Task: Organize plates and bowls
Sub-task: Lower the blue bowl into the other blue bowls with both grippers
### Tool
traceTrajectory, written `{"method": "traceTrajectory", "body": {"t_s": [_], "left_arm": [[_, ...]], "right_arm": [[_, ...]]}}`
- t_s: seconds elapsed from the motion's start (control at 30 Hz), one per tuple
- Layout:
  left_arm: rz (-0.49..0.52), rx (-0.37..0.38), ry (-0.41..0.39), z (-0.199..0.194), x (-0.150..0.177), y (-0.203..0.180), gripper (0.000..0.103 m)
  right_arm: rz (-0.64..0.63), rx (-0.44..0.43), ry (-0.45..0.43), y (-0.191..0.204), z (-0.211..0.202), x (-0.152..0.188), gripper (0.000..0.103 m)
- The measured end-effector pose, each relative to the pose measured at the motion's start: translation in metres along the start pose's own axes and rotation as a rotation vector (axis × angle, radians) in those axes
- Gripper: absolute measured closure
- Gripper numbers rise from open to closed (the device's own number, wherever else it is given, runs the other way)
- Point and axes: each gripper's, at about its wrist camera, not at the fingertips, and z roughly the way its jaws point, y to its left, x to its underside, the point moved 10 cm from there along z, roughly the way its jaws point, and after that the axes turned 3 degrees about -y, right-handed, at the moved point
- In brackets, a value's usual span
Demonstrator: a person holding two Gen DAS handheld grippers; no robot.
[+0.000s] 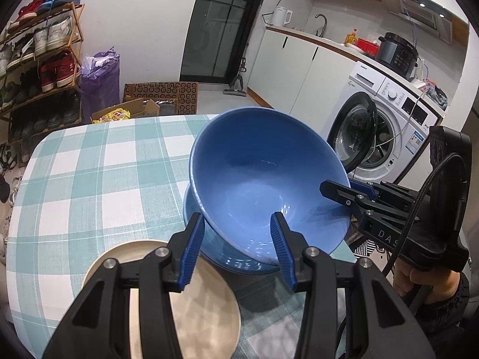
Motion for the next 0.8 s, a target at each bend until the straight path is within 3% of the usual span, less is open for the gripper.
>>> {"method": "traceTrajectory", "body": {"t_s": [0.8], "left_arm": [[-0.025, -0.03, 0.059, 0.024, 0.019, 0.014, 0.058]], "right_arm": [[-0.044, 0.027, 0.079, 0.009, 0.035, 0.017, 0.081]]}}
